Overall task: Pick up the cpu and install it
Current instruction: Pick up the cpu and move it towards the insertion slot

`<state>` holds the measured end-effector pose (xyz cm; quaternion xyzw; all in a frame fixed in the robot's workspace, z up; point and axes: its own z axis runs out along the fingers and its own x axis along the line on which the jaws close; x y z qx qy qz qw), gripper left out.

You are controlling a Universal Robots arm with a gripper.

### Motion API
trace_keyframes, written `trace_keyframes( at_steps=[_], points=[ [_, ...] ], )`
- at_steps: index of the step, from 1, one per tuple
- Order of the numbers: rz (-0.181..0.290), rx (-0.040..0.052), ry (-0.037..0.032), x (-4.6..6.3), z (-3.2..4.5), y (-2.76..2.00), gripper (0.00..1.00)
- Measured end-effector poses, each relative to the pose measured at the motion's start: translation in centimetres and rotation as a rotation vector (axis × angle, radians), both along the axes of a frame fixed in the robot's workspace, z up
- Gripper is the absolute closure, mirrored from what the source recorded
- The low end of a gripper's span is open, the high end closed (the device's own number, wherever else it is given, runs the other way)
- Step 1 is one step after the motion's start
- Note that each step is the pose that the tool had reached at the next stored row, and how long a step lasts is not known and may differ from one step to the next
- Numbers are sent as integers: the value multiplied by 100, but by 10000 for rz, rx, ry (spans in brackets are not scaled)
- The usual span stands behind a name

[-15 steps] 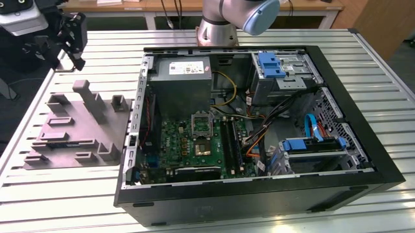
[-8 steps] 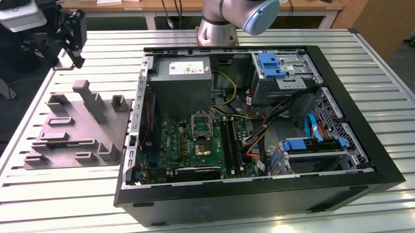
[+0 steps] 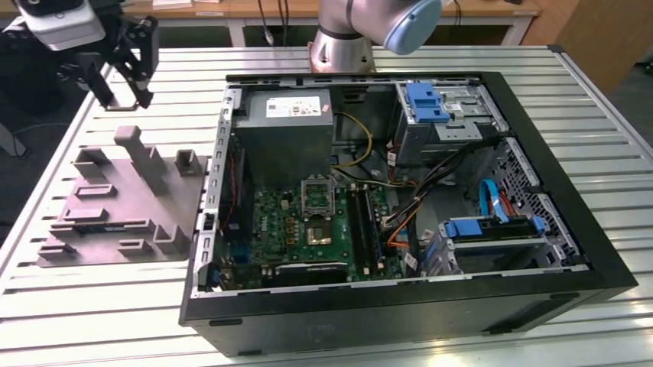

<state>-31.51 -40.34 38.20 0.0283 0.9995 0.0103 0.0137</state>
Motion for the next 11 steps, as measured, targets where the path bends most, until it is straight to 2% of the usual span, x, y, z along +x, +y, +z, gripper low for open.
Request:
trace_keyframes(
  at_steps=[11],
  points=[
    [0, -85, 3, 501, -15, 0, 53]
  ],
)
